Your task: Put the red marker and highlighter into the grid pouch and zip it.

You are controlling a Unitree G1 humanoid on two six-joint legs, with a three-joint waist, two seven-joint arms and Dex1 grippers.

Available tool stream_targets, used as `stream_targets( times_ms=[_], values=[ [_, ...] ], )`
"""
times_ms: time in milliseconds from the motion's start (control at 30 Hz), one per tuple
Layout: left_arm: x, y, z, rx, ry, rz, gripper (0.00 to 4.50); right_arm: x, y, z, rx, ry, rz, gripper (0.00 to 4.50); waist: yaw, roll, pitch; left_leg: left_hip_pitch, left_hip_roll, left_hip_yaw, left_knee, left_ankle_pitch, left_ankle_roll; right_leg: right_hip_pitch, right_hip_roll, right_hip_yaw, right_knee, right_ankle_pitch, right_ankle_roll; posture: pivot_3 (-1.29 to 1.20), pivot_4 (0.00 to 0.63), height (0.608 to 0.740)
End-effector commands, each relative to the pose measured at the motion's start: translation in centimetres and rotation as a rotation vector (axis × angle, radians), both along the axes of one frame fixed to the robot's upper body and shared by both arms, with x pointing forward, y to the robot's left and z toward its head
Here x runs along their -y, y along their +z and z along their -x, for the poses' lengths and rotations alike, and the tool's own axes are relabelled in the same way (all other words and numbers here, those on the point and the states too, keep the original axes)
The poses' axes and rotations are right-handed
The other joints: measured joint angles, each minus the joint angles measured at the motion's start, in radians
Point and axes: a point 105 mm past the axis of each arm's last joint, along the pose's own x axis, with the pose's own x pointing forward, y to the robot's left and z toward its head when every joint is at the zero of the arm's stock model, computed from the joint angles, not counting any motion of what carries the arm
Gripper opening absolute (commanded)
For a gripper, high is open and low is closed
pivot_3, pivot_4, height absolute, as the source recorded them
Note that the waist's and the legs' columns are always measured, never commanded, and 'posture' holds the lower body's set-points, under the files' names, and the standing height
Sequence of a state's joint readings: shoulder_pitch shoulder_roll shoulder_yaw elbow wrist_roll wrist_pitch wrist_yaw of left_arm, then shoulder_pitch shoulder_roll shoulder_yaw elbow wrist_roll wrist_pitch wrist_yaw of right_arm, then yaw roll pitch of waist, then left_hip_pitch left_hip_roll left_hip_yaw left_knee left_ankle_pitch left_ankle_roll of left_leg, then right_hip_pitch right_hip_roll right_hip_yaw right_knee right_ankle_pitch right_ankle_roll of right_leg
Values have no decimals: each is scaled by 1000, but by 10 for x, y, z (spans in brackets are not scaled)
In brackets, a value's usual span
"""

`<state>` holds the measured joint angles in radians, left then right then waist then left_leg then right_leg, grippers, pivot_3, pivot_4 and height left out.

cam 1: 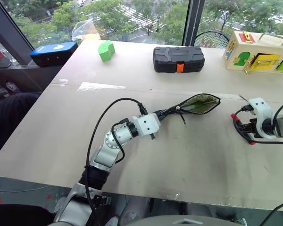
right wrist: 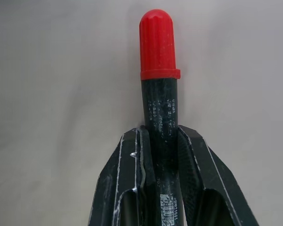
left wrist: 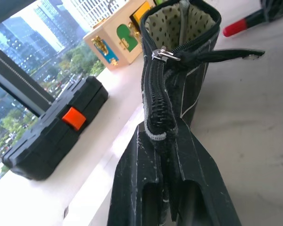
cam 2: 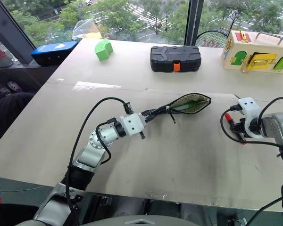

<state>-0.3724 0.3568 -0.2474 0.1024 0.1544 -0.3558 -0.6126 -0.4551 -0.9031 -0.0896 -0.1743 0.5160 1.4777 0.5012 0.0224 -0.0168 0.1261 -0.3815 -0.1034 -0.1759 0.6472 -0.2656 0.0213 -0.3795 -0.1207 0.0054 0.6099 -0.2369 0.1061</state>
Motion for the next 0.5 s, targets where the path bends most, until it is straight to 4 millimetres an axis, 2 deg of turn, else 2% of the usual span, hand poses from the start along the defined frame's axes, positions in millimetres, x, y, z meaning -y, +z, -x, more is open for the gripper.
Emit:
stream_targets(
  times_ms=[33,133,233,400,500],
  values=[
    [4,14,-3,48,-32,15,0,-21,51,17,155,138,-21,162,-3,0,0,0,0,0,0,0,0,0,0,0,0,0,0,0,150,740],
    [6,17,-6,52,-58,15,0,-42,63,38,174,284,40,162,-4,-1,-1,0,0,0,0,0,0,1,0,0,0,0,0,0,150,740],
    [11,17,-6,62,-89,10,0,-52,59,49,162,367,144,162,-4,-1,-1,0,0,0,0,0,0,1,0,-1,0,0,0,0,150,740],
    [14,22,-6,75,-128,5,0,-71,56,47,172,447,202,162,-7,-1,-1,0,0,0,1,0,0,1,0,-1,0,0,1,0,150,740],
    [15,21,-4,81,-147,0,0,-76,55,42,173,461,238,162,-8,-1,-1,0,0,0,1,0,0,1,0,-1,0,0,1,0,150,740]
  ],
)
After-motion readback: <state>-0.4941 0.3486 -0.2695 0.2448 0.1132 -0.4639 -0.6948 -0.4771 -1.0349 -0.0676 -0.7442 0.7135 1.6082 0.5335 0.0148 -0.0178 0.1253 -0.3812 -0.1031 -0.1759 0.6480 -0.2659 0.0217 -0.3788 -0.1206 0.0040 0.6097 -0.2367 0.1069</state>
